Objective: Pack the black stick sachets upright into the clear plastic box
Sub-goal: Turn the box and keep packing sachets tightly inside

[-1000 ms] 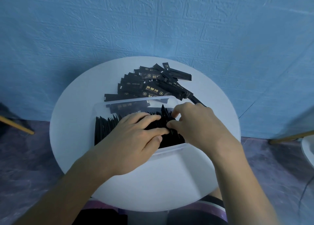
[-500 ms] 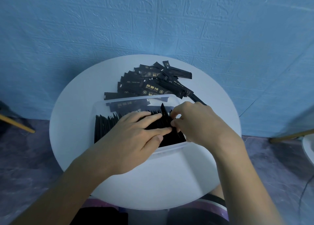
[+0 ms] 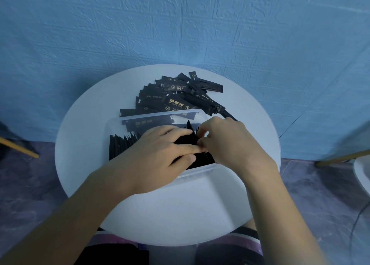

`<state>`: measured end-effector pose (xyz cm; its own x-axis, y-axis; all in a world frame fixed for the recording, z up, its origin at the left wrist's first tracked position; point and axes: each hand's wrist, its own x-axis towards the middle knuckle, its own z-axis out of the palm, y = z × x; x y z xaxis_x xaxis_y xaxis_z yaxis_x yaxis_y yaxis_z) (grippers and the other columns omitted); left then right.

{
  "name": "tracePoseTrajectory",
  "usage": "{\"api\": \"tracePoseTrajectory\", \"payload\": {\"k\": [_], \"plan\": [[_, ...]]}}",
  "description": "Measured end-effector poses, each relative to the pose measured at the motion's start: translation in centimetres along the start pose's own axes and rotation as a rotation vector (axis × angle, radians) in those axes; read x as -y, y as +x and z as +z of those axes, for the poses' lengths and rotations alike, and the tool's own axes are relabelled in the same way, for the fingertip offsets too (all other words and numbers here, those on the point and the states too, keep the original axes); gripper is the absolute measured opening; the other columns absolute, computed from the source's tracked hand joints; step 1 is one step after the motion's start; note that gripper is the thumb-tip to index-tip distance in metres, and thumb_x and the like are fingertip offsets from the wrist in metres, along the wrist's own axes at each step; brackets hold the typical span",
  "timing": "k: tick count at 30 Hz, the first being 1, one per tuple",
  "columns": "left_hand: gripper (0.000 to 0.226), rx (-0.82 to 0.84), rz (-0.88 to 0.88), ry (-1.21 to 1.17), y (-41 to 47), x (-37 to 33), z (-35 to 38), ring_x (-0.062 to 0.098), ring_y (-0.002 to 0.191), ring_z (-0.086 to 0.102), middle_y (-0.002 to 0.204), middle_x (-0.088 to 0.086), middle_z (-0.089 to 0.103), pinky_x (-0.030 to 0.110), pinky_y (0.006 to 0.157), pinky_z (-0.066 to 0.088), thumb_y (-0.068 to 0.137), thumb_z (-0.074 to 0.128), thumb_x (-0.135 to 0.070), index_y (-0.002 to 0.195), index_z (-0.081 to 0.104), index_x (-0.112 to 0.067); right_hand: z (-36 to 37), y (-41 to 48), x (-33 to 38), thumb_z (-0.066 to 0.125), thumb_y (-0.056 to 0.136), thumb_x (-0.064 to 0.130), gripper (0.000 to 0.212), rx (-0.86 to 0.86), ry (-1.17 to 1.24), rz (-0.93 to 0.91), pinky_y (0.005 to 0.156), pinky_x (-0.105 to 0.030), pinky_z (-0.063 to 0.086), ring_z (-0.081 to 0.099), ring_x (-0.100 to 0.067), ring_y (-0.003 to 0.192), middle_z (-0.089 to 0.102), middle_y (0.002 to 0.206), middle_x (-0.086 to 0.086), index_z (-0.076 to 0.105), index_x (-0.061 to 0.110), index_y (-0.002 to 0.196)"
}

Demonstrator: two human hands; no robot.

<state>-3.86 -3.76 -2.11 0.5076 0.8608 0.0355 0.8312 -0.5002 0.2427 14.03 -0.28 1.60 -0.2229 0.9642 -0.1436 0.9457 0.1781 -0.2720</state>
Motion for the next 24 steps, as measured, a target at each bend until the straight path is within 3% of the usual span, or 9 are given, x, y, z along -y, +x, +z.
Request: {"api": "tracePoseTrajectory", "payload": {"k": [3,5,9,11,15,17,20,24], "plan": [[0.053,0.010,0.002,-0.007,0.3,0.1,0.5,0.015,0.150,0.020,0.165,-0.013,0.024,0.044,0.121,0.020,0.099,0.016,-0.057,0.143,0.046,-0.055,-0.4,-0.2,-0.1,0.049,0.095,0.025,0.020,0.020,-0.014,-0.033,0.080,-0.041,0.055,0.065,-0.030,0.081,0.070,0.088,-0.007,0.069,0.025,0.097],[0.057,0.012,-0.009,-0.001,0.3,-0.1,0.6,0.016,0.151,0.014,0.168,-0.014,0.017,0.039,0.123,0.012,0.097,0.010,-0.058,0.144,0.042,-0.057,-0.8,-0.2,-0.3,0.047,0.096,0.021,0.024,0.044,-0.010,-0.056,0.076,-0.039,0.055,0.064,-0.028,0.073,0.068,0.079,-0.008,0.069,0.020,0.087],[0.065,0.035,-0.046,-0.010,0.1,-0.1,0.6,0.013,0.151,0.008,0.168,-0.016,0.015,0.032,0.121,0.005,0.093,0.000,-0.060,0.146,0.037,-0.059,-1.3,-0.1,-0.5,0.045,0.099,0.022,0.029,0.097,0.072,-0.064,0.051,-0.021,0.042,0.060,-0.012,0.049,0.071,0.066,-0.003,0.069,0.022,0.084],[0.066,0.030,-0.050,-0.016,0.0,-0.1,0.7,0.012,0.151,0.007,0.167,-0.015,0.018,0.033,0.121,0.005,0.093,0.000,-0.060,0.146,0.040,-0.056,-1.2,0.3,-0.9,0.048,0.098,0.023,0.025,-0.007,0.190,-0.076,0.052,-0.018,0.043,0.061,-0.007,0.041,0.074,0.069,0.007,0.069,0.025,0.084],[0.066,0.027,-0.042,-0.015,0.0,-0.2,0.6,0.011,0.151,0.006,0.167,-0.014,0.020,0.032,0.121,0.004,0.094,0.001,-0.059,0.145,0.042,-0.055,-0.9,2.8,-2.4,0.055,0.097,0.027,0.019,-0.279,0.482,-0.082,0.063,-0.027,0.055,0.066,-0.008,0.050,0.073,0.068,0.012,0.069,0.027,0.084],[0.066,0.024,-0.038,-0.011,0.0,-0.2,0.7,0.011,0.151,0.006,0.167,-0.015,0.020,0.031,0.121,0.003,0.094,0.001,-0.059,0.145,0.042,-0.055,-0.4,5.1,-3.5,0.058,0.095,0.028,0.017,-0.375,0.518,-0.069,0.069,-0.036,0.058,0.068,-0.011,0.059,0.072,0.070,0.010,0.070,0.027,0.082],[0.063,0.000,-0.033,-0.007,-0.1,-0.1,0.8,0.010,0.150,0.008,0.166,-0.014,0.023,0.029,0.120,0.004,0.095,0.004,-0.057,0.143,0.044,-0.055,1.5,8.9,-5.1,0.062,0.093,0.027,0.010,-0.410,0.326,-0.043,0.082,-0.037,0.053,0.068,-0.019,0.087,0.074,0.091,0.009,0.072,0.029,0.092],[0.062,-0.021,-0.035,-0.028,-0.1,-0.2,0.7,0.009,0.150,0.009,0.165,-0.015,0.025,0.024,0.117,0.000,0.096,0.007,-0.056,0.141,0.048,-0.055,3.8,12.3,-5.8,0.063,0.094,0.024,0.032,-0.388,0.099,-0.098,0.091,-0.039,0.048,0.056,-0.032,0.114,0.067,0.123,-0.005,0.068,0.020,0.125]]}}
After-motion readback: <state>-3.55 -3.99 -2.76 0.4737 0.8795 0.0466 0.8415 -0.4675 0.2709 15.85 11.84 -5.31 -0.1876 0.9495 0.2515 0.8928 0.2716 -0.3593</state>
